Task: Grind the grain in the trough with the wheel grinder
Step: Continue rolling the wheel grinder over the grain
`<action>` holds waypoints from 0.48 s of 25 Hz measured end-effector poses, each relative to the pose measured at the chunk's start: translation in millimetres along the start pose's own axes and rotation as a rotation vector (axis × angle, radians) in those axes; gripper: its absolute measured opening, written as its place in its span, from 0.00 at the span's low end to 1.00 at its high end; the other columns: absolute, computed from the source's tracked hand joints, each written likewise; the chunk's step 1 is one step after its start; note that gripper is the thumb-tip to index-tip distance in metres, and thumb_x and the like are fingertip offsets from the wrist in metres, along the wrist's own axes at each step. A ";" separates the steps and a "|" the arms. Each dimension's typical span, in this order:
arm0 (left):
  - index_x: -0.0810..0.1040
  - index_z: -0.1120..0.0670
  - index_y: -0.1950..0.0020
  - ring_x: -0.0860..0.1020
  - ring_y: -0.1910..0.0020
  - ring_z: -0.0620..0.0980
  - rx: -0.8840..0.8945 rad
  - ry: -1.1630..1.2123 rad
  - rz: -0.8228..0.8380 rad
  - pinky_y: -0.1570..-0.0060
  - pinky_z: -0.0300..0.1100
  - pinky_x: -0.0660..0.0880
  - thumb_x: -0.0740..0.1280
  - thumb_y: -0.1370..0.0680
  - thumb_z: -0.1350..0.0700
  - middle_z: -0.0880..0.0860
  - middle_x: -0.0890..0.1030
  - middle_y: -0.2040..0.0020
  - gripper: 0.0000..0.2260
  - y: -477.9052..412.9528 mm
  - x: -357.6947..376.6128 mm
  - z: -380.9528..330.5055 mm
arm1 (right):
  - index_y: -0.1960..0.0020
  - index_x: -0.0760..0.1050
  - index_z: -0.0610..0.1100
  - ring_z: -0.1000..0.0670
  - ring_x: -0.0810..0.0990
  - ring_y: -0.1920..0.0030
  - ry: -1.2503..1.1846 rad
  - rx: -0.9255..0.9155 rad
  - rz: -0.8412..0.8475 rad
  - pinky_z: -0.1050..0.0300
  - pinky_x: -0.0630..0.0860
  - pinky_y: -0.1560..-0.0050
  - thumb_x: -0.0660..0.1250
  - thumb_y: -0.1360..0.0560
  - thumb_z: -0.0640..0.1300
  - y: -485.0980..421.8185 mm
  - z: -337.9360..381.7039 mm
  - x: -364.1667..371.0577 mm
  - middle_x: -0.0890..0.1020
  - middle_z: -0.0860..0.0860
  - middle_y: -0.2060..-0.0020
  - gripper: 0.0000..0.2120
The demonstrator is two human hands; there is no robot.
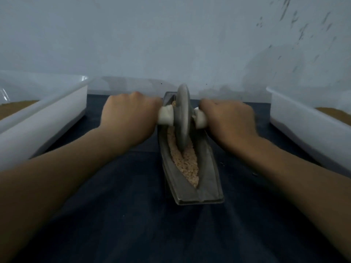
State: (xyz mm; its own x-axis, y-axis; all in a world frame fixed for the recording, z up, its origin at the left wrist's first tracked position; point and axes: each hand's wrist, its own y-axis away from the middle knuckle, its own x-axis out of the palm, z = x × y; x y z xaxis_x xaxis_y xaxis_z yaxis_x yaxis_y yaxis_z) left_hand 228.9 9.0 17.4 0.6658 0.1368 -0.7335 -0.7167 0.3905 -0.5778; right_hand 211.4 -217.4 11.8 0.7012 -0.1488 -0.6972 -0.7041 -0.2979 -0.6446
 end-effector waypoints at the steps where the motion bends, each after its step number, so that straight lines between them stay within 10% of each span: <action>1: 0.72 0.50 0.56 0.76 0.68 0.58 -0.067 0.025 0.049 0.71 0.43 0.64 0.68 0.26 0.56 0.54 0.75 0.65 0.06 -16.9 4.5 -2.6 | 0.48 0.74 0.45 0.39 0.80 0.61 -0.007 0.065 0.047 0.54 0.60 0.68 0.70 0.25 0.42 -18.5 3.5 9.0 0.81 0.46 0.59 0.08; 5: 0.77 0.50 0.46 0.79 0.55 0.59 -0.071 0.038 0.205 0.62 0.48 0.69 0.65 0.23 0.56 0.55 0.78 0.54 0.07 -50.7 -1.2 -1.4 | 0.43 0.73 0.46 0.38 0.79 0.51 -0.106 0.115 0.292 0.51 0.67 0.61 0.64 0.22 0.41 -49.1 -0.8 15.8 0.81 0.44 0.52 0.09; 10: 0.69 0.43 0.62 0.50 0.77 0.43 0.103 0.114 -0.047 0.74 0.33 0.49 0.66 0.35 0.49 0.43 0.55 0.71 0.07 26.4 -17.7 12.0 | 0.59 0.61 0.53 0.50 0.55 0.76 -0.057 -0.119 -0.046 0.64 0.46 0.70 0.69 0.38 0.45 25.9 -9.7 -21.6 0.57 0.56 0.73 0.17; 12: 0.67 0.43 0.62 0.54 0.78 0.45 0.093 0.101 -0.010 0.73 0.34 0.52 0.66 0.34 0.51 0.43 0.55 0.71 0.08 15.2 -10.5 11.7 | 0.58 0.66 0.52 0.46 0.63 0.77 -0.014 -0.124 -0.039 0.63 0.46 0.70 0.71 0.37 0.44 13.6 -10.9 -12.7 0.64 0.55 0.74 0.15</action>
State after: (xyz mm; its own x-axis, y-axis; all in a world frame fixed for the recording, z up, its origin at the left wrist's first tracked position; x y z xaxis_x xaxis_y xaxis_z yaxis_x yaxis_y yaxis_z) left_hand 213.5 24.2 20.6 0.6450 0.0425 -0.7630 -0.6849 0.4751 -0.5524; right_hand 194.2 -229.9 15.3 0.7254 -0.1224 -0.6774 -0.6569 -0.4172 -0.6280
